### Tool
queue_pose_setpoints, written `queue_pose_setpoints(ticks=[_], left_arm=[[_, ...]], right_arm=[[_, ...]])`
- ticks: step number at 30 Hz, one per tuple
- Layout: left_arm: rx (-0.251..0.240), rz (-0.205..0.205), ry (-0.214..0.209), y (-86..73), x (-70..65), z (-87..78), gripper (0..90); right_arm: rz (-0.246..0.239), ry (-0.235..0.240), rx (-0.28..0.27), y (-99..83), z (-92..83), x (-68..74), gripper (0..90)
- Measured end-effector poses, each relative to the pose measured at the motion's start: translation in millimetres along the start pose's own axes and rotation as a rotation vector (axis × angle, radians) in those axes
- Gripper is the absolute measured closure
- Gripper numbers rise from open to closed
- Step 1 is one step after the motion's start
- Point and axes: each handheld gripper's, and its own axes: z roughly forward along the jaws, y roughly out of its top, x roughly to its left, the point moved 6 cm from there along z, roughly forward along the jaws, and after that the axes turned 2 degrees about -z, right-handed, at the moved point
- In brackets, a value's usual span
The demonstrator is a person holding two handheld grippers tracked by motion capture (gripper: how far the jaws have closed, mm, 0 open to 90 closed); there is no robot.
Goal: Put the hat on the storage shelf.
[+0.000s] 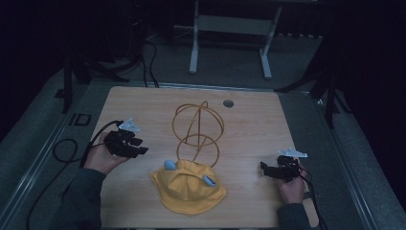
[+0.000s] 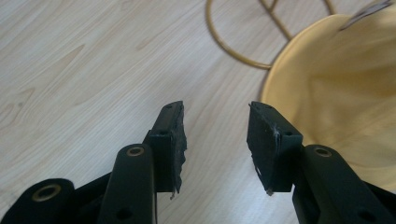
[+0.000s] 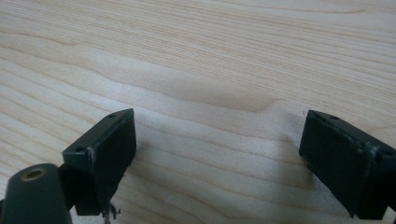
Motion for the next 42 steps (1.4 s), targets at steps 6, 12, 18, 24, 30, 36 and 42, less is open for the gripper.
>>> queue_pose_setpoints(ticks=[6,12,18,24,30,36,42], left_arm=[[0.001,0.023,-0.025,3.9,-4.8,-7.9,56.2],[0.008,0.049,-0.043,6.1,-9.6,-14.9,56.1],[0.004,0.068,-0.069,9.5,-14.3,-21.1,56.1],[0.003,0.097,-0.105,13.4,-21.9,-26.2,56.2],[0.019,0.124,-0.129,15.4,-26.4,-28.5,56.7],[0.030,0.142,-0.146,17.8,-29.6,-30.8,56.7],[0.041,0.155,-0.158,20.4,-32.4,-31.9,57.2]], right_arm=[[-0.001,0.002,0.000,0.0,0.0,0.6,10.9],[-0.001,0.003,0.000,0.0,0.0,0.8,10.9],[-0.002,0.003,0.000,0.0,0.0,0.8,10.9],[-0.003,0.004,0.002,0.0,0.0,1.0,10.9],[-0.004,0.005,0.002,0.1,0.1,1.4,10.9],[-0.004,0.006,0.002,0.3,0.2,1.7,10.9],[-0.005,0.008,0.000,0.5,0.4,2.2,10.9]])
